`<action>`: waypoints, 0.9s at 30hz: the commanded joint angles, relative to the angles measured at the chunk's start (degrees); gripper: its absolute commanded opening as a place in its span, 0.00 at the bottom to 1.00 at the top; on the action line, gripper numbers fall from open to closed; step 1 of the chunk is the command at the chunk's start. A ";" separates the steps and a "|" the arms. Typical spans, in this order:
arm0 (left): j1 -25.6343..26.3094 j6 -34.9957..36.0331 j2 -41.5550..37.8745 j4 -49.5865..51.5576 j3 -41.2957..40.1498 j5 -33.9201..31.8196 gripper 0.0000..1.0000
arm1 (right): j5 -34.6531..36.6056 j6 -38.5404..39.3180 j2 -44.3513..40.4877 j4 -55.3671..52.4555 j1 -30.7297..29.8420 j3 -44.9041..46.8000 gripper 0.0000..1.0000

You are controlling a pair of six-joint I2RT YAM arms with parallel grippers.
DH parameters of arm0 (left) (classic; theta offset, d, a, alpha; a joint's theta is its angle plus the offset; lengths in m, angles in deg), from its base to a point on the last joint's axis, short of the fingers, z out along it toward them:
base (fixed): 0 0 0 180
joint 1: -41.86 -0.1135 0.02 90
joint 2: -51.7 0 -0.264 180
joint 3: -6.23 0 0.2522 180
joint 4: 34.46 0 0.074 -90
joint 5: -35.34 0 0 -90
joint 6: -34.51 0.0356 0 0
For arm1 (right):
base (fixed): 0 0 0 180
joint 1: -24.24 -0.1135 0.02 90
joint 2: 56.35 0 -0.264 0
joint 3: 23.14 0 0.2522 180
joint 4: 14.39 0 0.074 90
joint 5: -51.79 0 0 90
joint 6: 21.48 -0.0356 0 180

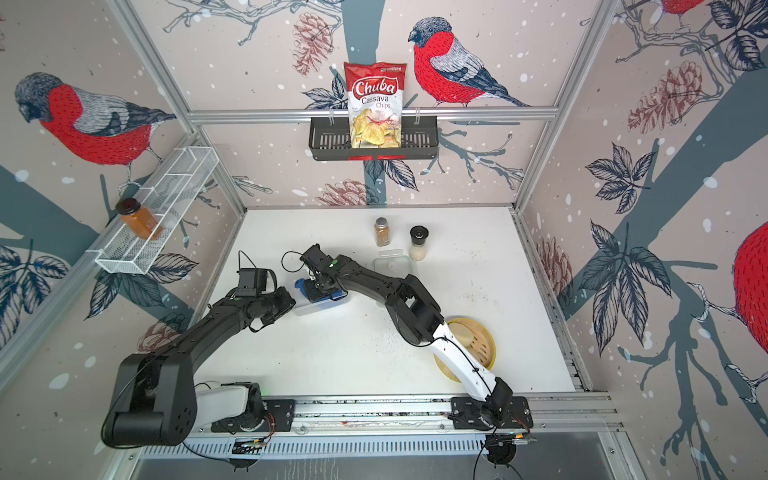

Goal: Wipe the insides of the lunch boxes
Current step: Pick up the lunch box from the center of the board.

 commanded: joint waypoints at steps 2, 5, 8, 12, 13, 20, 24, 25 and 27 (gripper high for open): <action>1.39 -1.03 0.10 -0.39 0.16 -0.27 0.02 | -0.22 -3.04 1.70 -4.32 0.73 -2.38 0.00; 2.13 -1.02 -0.87 0.30 0.08 -0.42 0.00 | -2.15 -4.67 5.22 -3.25 0.90 -8.96 0.00; 2.24 -0.69 -1.64 1.07 0.16 -0.68 0.00 | -4.06 -5.91 7.85 -1.84 0.09 -13.63 0.00; 2.33 -0.13 -1.53 2.03 0.76 -0.64 0.00 | -6.39 -6.65 9.42 0.57 -1.32 -14.09 0.00; 2.33 -0.07 -1.42 2.30 0.92 -0.43 0.00 | -6.35 -6.44 10.01 0.13 -1.67 -14.07 0.00; 3.56 1.45 -3.67 7.87 1.28 -1.17 0.00 | 7.97 -3.89 9.02 -6.50 0.32 -8.82 0.00; 3.90 0.93 -5.77 8.58 0.08 -1.43 0.00 | 13.55 -3.20 3.24 -9.17 4.32 0.23 0.00; 3.99 0.82 -5.62 8.57 0.12 -1.43 0.00 | 15.06 -2.89 0.78 -8.04 4.79 4.14 0.00; 4.16 0.97 -4.96 8.40 0.17 -1.35 0.00 | 16.58 -2.57 -3.16 -5.87 5.43 10.34 0.00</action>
